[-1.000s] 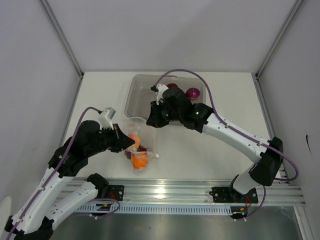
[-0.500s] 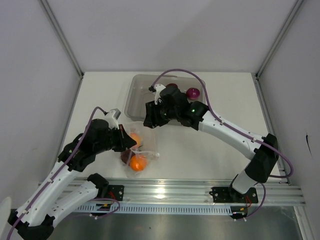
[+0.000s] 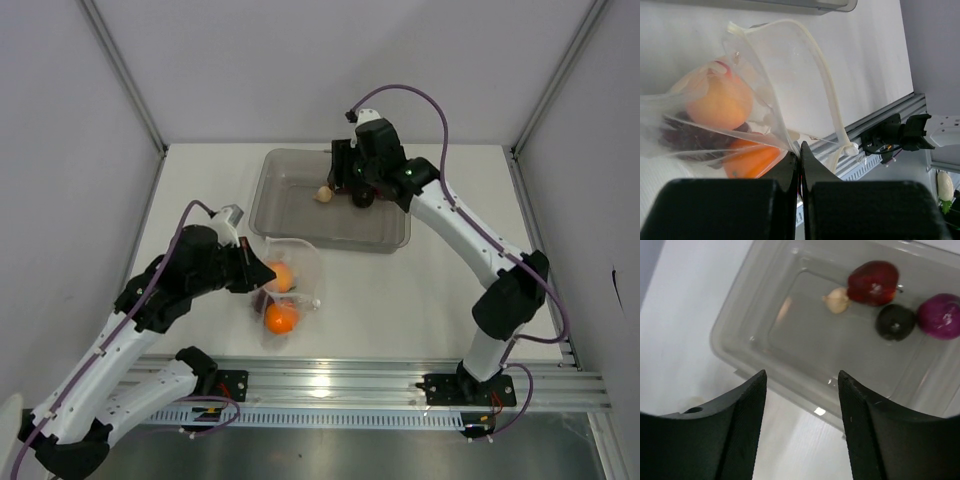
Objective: Place the food in the zip-top bag and seal the zipper
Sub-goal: Pick up the fake fruit from the bin.
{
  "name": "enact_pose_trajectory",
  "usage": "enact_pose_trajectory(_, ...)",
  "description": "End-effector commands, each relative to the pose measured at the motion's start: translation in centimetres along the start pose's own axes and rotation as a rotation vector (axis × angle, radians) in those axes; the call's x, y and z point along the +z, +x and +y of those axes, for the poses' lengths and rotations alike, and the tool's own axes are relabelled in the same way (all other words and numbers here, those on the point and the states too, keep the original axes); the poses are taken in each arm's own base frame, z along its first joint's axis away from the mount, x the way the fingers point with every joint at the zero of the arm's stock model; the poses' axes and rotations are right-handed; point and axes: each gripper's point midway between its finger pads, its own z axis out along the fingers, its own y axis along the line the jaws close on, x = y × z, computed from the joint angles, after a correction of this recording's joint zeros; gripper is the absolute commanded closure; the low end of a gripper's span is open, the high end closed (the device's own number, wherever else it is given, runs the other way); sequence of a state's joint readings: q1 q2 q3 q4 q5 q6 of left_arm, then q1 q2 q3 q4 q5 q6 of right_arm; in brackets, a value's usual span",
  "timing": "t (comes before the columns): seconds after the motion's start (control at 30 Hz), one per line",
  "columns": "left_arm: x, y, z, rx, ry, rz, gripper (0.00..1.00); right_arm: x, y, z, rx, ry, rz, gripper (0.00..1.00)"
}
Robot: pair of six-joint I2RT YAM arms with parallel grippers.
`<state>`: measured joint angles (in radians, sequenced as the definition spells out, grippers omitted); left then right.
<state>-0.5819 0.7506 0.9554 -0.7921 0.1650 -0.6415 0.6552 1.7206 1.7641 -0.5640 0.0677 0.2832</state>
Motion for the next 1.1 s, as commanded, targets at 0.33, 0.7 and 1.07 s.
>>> enact_pose_trajectory(0.33,-0.4,-2.9,-2.1,0.06,0.063,-0.074,1.0,13.4,0.7,-10.7,-0.089,0.252,0.005,0.01)
enact_pose_trajectory(0.7,1.7,-0.8,-1.3,0.021,0.071,-0.002,1.0,19.4,1.8,-11.6,-0.155,0.225,0.002,0.01)
enact_pose_trajectory(1.07,2.2,-0.1,-1.0,0.006,0.071,0.024,1.0,21.9,3.5,-12.6,-0.167,0.222,0.02,0.01)
